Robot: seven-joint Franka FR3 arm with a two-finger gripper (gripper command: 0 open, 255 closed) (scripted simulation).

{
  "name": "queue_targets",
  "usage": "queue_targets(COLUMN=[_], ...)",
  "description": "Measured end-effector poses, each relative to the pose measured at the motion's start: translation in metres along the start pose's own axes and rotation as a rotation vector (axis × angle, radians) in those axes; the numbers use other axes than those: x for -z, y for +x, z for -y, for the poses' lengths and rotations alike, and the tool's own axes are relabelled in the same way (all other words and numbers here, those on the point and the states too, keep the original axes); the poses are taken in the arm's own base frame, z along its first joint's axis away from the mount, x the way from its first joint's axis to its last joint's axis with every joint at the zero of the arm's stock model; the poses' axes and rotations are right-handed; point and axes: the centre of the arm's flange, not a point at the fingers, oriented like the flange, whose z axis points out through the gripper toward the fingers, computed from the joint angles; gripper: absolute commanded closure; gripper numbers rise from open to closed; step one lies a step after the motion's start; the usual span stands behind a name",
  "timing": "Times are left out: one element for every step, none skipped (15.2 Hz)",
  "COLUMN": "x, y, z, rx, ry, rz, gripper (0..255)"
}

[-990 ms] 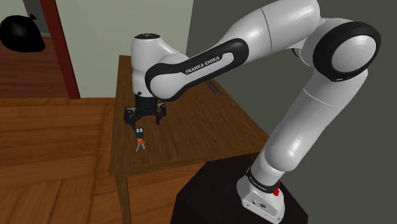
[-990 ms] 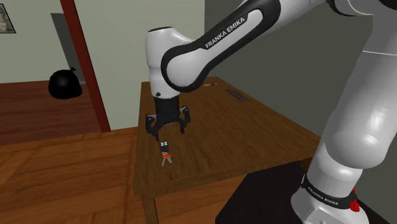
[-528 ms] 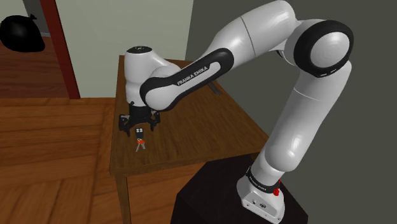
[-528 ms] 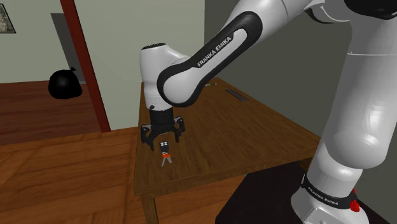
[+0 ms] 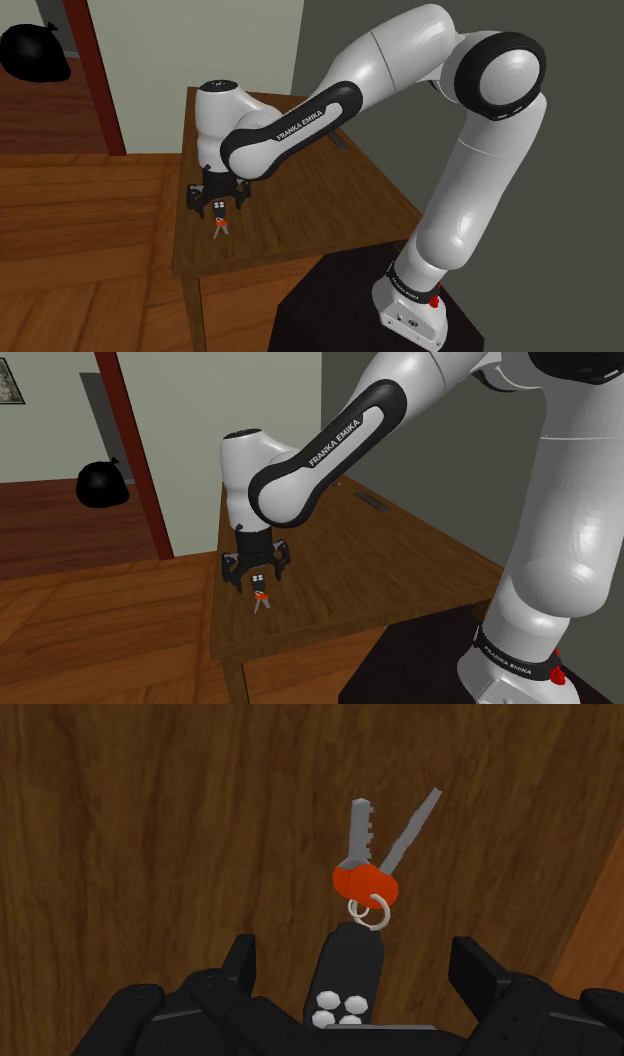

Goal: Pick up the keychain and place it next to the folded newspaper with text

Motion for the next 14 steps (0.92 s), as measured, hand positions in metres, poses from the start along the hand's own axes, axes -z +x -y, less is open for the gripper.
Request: queue_targets(x=[0.0, 0.0, 0.0, 0.0, 0.0, 0.0, 0.0, 0.0, 0.0, 0.0, 0.0, 0.002, 0.007, 0.01], y=[0.0, 0.0, 0.0, 0.0, 0.0, 0.0, 0.0, 0.0, 0.0, 0.0, 0.0, 0.0, 0.001, 0.001], z=[0.0, 0.0, 0.0, 0.0, 0.0, 0.0, 0.0, 0.0, 0.0, 0.0, 0.0, 0.0, 0.0, 0.0], rx=[0.0, 0.0, 0.0, 0.0, 0.0, 0.0, 0.0, 0.0, 0.0, 0.0, 0.0, 0.0, 0.0, 0.0], ry=[0.0, 0.0, 0.0, 0.0, 0.0, 0.0, 0.0, 0.0, 0.0, 0.0, 0.0, 0.0, 0.0, 0.0], rz=[0.0, 0.0, 0.0, 0.0, 0.0, 0.0, 0.0, 0.0, 0.0, 0.0, 0.0, 0.0, 0.0, 0.0], gripper=[255, 255, 255, 255, 255, 255, 255, 255, 255, 255, 255, 255, 255, 255])
